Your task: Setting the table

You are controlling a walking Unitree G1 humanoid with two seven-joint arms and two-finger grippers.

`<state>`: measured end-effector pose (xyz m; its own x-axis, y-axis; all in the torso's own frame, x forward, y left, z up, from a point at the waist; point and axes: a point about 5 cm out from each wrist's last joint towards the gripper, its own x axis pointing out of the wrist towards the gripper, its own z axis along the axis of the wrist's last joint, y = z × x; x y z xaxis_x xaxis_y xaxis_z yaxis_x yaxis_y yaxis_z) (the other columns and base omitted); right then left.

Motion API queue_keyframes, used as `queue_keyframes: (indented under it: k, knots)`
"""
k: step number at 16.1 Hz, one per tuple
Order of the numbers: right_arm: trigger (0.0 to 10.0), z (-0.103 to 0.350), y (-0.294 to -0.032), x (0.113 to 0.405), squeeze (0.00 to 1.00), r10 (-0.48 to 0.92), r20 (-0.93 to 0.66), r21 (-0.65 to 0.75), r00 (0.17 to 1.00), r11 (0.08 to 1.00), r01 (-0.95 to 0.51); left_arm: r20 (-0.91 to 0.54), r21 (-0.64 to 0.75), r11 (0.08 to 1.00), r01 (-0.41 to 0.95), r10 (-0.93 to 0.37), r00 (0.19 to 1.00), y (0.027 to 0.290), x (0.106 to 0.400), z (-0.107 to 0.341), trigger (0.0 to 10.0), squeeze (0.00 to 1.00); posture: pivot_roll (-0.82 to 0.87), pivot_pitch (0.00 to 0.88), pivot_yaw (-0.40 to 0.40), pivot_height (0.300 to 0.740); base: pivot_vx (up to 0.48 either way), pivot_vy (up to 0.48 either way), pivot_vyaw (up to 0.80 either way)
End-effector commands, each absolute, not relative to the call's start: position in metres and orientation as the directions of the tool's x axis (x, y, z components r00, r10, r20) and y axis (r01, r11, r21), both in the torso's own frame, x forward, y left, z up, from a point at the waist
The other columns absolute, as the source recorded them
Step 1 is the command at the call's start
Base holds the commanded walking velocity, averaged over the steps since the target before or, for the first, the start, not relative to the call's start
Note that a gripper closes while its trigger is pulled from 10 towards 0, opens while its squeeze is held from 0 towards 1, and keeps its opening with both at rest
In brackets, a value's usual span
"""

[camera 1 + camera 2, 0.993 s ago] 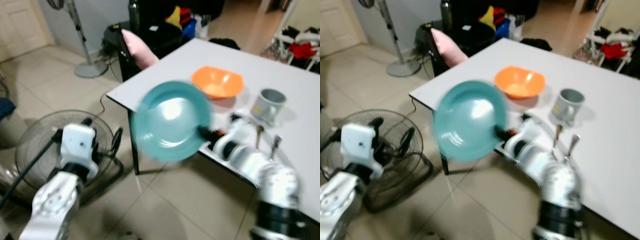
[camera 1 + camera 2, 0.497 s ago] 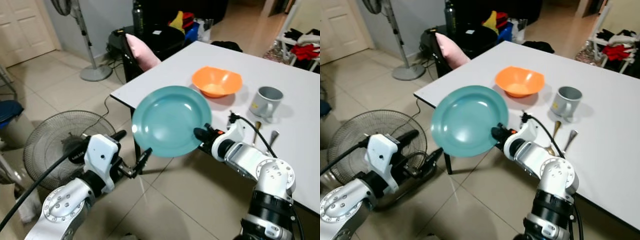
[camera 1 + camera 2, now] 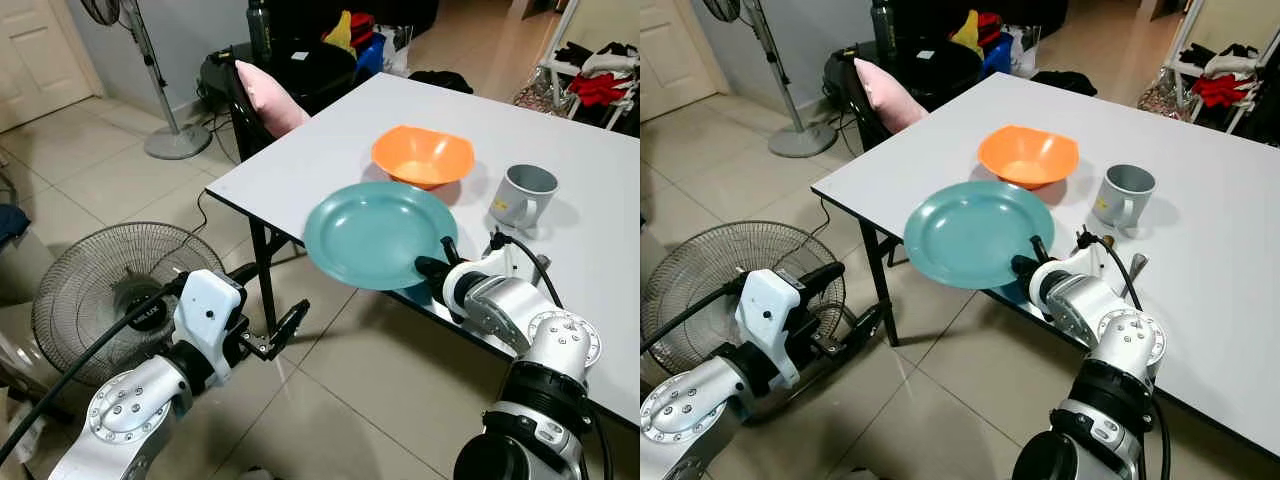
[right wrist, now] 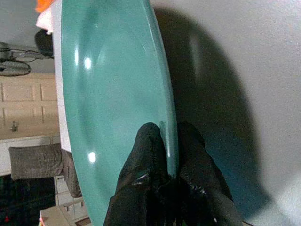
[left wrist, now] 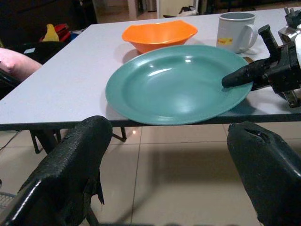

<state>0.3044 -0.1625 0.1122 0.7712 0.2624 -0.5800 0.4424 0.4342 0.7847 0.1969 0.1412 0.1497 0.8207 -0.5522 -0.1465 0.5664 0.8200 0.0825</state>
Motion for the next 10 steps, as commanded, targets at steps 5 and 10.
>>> queue_keyframes:
  k: [5,10]
  knots:
    - [10.0,0.130,-0.152,0.324,0.00,0.255,-0.569,0.812,0.782,0.324,0.486,-0.147,0.085,0.796,0.599,-0.585,0.798,0.136,0.197,0.152,10.0,0.00,-0.05,0.000,0.044,0.740,0.000,0.000,0.00]
    - [10.0,0.134,-0.152,0.331,0.39,0.248,-0.571,0.815,0.782,0.286,0.504,-0.149,0.082,0.785,0.615,-0.600,0.786,0.134,0.197,0.152,10.0,0.00,-0.05,0.000,0.044,0.740,0.000,0.000,0.00]
